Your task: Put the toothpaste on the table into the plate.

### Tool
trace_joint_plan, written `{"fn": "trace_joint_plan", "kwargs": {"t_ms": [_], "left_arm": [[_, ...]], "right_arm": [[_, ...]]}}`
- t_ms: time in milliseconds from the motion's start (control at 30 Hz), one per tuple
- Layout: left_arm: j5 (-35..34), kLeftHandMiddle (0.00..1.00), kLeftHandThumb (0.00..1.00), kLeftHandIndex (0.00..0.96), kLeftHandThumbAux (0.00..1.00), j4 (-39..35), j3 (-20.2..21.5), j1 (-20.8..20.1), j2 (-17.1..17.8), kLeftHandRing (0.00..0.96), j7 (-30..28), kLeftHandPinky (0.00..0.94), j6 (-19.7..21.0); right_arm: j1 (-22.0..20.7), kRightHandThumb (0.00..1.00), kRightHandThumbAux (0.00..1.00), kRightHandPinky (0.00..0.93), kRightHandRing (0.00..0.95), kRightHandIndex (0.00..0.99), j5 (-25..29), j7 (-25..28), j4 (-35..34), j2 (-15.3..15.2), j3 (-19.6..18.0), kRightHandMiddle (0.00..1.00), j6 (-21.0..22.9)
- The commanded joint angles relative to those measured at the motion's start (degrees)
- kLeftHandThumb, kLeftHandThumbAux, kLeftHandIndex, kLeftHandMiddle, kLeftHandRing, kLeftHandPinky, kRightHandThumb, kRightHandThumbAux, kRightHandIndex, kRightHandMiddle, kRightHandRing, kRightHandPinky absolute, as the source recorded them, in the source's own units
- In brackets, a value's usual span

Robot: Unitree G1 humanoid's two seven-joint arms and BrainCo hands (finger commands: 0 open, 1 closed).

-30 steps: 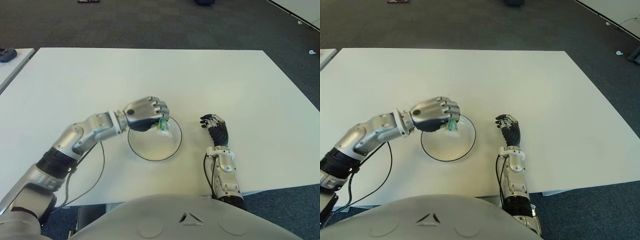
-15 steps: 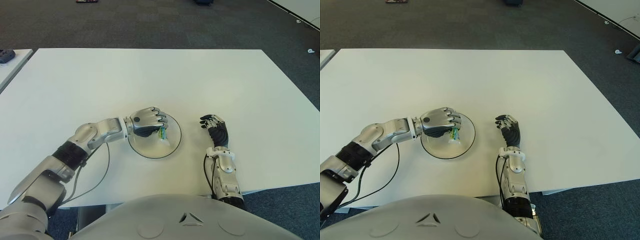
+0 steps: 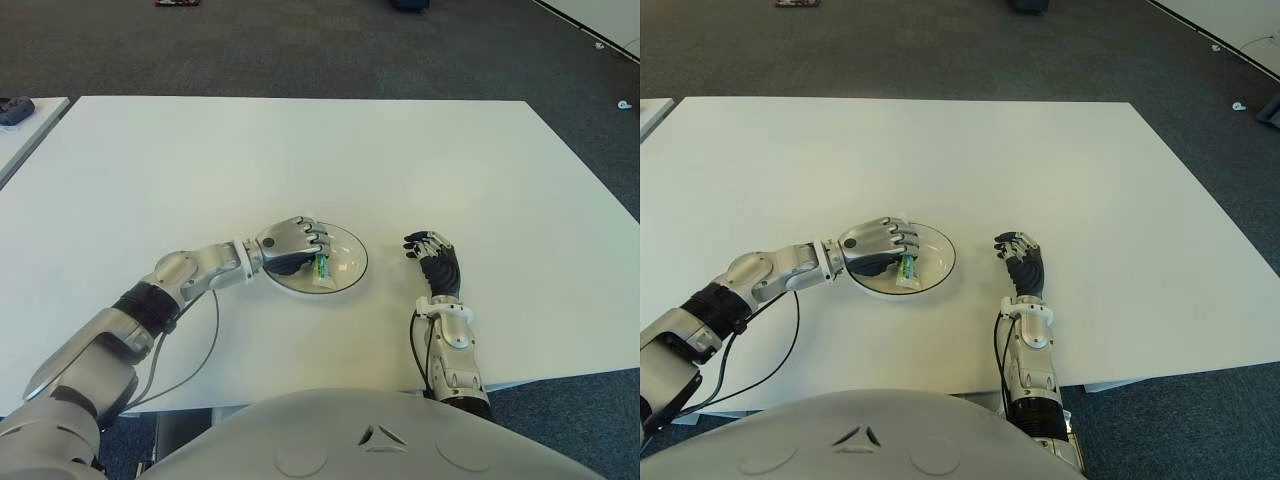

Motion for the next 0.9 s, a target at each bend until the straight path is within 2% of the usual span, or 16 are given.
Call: {"fn": "trace_joint_plan", "kwargs": {"t_ms": [33,233,367,433,500,567,600,633,667,767,900], "left_arm": [[3.04,0.758,0.709,0.436,0.712,1.8,-2.18,0.38,0.41,0.741,2.98,0.717,-0.06],[2.61,0.738,0.704,0.434,0.712,-6.26,-0.11,0.51,2.9,0.723,5.58,0.708,-0.59],[3.6,0.707,0.697,0.429,0.713,-7.18,-0.13,0.88,3.22,0.695,7.26,0.669,0.18],[3.71,0.661,0.691,0.424,0.714,-6.82,-0.26,1.04,3.12,0.653,7.51,0.619,0.54],[3.37,0.55,0.684,0.417,0.716,-6.57,-0.23,1.25,3.02,0.562,7.16,0.531,0.85],[2.35,0.494,0.681,0.413,0.717,-6.73,0.11,1.52,2.97,0.517,6.08,0.492,1.06],[1.15,0.438,0.592,0.356,0.704,-7.31,0.58,1.78,3.16,0.464,4.58,0.448,1.13],[0.31,0.321,0.434,0.248,0.679,-7.74,0.94,1.98,3.3,0.348,3.5,0.347,1.17],[-0.68,0.245,0.331,0.178,0.665,-8.48,1.42,2.26,3.59,0.273,2.15,0.282,1.23],[-2.57,0.094,0.162,0.06,0.625,-10.31,2.69,3.2,4.14,0.11,-0.43,0.115,1.63],[-3.62,0.019,0.072,0.012,0.583,-11.69,3.88,4.44,3.87,0.023,-2.07,0.024,2.87]], "right_arm": [[0.37,0.708,0.729,0.463,0.456,0.43,0.49,0.27,0.68,0.27,-0.18,0.469,0.91],[0.32,0.708,0.73,0.47,0.457,0.43,0.22,-0.05,0.79,0.36,-0.21,0.472,1.06],[0.29,0.708,0.73,0.476,0.461,0.43,0.06,-0.17,0.83,0.35,-0.16,0.475,1.11],[0.27,0.709,0.73,0.484,0.464,0.43,0.09,-0.11,0.89,0.33,-0.13,0.476,0.97],[0.25,0.709,0.73,0.498,0.469,0.431,0.15,-0.01,1.0,0.32,-0.13,0.479,0.77],[0.16,0.709,0.73,0.501,0.471,0.431,0.2,0.04,1.15,0.3,-0.14,0.48,0.67],[0.09,0.709,0.73,0.499,0.471,0.431,0.25,0.07,1.29,0.3,-0.17,0.479,0.59],[0.04,0.709,0.73,0.494,0.471,0.431,0.28,0.09,1.38,0.3,-0.19,0.479,0.54],[0.0,0.709,0.73,0.491,0.471,0.431,0.33,0.12,1.47,0.3,-0.22,0.478,0.48],[-0.07,0.709,0.729,0.479,0.467,0.431,0.41,0.18,1.57,0.31,-0.24,0.473,0.38],[-0.03,0.709,0.729,0.476,0.463,0.43,0.4,0.14,1.47,0.36,-0.22,0.468,0.36]]}}
